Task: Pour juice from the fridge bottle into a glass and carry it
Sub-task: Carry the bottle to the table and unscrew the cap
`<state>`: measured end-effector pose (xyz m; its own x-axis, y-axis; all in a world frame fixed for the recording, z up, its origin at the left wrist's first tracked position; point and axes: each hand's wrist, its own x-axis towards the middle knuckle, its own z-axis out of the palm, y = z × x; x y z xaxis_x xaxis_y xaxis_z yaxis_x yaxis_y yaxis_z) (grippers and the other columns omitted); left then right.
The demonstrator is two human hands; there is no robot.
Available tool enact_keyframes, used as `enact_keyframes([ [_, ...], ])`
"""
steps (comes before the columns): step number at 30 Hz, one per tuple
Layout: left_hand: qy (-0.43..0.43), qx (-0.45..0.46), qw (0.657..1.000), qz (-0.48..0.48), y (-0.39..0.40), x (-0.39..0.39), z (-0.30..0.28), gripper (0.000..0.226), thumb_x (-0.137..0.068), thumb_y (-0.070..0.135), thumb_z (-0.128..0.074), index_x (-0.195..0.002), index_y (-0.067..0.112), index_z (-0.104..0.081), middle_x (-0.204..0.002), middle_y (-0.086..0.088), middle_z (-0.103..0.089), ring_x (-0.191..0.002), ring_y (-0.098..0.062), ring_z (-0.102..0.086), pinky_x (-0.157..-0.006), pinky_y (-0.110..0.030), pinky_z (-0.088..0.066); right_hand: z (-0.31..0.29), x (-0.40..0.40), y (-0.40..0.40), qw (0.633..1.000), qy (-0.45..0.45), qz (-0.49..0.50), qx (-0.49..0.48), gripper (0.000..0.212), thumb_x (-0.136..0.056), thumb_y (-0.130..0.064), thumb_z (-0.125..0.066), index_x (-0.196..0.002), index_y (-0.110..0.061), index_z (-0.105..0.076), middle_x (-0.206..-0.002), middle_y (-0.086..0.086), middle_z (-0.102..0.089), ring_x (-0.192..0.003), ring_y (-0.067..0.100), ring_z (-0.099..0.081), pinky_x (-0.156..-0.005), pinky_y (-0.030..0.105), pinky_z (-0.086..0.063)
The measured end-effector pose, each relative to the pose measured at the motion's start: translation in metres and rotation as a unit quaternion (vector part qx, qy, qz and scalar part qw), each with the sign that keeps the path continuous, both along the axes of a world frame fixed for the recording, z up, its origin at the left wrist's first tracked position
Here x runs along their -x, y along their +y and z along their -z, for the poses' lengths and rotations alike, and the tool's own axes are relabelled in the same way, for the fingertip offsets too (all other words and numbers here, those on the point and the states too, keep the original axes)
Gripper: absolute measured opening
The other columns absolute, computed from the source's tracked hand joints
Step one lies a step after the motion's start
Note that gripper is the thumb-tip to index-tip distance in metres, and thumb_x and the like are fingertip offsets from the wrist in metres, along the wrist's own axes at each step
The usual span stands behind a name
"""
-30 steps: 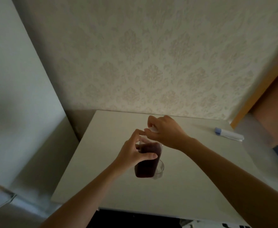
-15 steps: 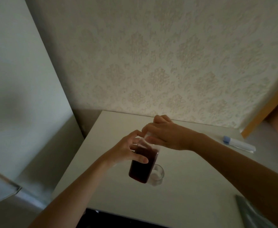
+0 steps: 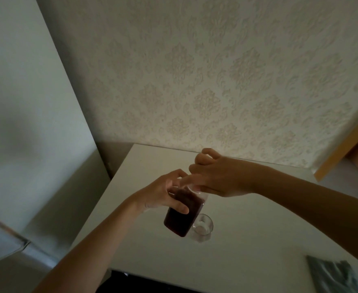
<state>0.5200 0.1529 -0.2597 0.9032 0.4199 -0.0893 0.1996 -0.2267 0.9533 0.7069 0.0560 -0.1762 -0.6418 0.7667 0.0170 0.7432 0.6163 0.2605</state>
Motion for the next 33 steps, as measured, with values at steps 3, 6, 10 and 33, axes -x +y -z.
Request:
enact_keyframes([
  [3, -0.008, 0.004, 1.000, -0.008, -0.001, -0.003, -0.003, 0.058, -0.066, -0.003, -0.080, -0.114, 0.010, -0.050, -0.112, -0.004, -0.067, -0.107, -0.022, -0.065, -0.089, -0.043, -0.055, -0.005, 0.000, 0.001, 0.999, -0.029, -0.026, -0.011, 0.041, -0.091, -0.031, -0.042, -0.130, -0.038, -0.033, -0.092, -0.005, -0.053, -0.095, 0.016, -0.040, -0.099, 0.035, -0.025],
  [6, -0.016, 0.004, 1.000, -0.026, -0.003, -0.007, -0.004, 0.061, -0.068, 0.002, -0.081, -0.119, 0.014, -0.050, -0.112, -0.002, -0.068, -0.107, -0.017, -0.065, -0.092, -0.044, -0.053, -0.013, -0.004, 0.002, 0.999, -0.005, 0.030, 0.019, 0.034, -0.095, -0.039, -0.032, -0.129, -0.039, -0.031, -0.100, -0.007, -0.055, -0.099, 0.014, -0.042, -0.099, 0.035, -0.023],
  [10, -0.038, 0.025, 0.997, -0.057, -0.005, -0.012, -0.004, 0.069, -0.066, 0.004, -0.083, -0.123, 0.023, -0.049, -0.115, -0.004, -0.069, -0.109, -0.018, -0.064, -0.094, -0.048, -0.051, -0.008, 0.004, 0.009, 0.991, 0.013, 0.131, 0.015, 0.036, -0.095, -0.046, -0.035, -0.126, -0.030, -0.043, -0.100, -0.007, -0.066, -0.070, 0.009, -0.056, -0.066, 0.025, -0.046],
  [33, -0.051, 0.020, 0.993, -0.108, -0.009, 0.003, -0.004, 0.061, -0.066, 0.002, -0.083, -0.115, 0.014, -0.050, -0.110, -0.005, -0.072, -0.104, -0.016, -0.067, -0.088, -0.033, -0.054, -0.023, 0.004, 0.008, 0.984, 0.052, 0.147, 0.090, 0.087, -0.080, -0.070, -0.043, -0.145, -0.039, 0.007, -0.136, -0.007, -0.045, -0.087, 0.004, -0.051, -0.077, 0.021, -0.041],
])
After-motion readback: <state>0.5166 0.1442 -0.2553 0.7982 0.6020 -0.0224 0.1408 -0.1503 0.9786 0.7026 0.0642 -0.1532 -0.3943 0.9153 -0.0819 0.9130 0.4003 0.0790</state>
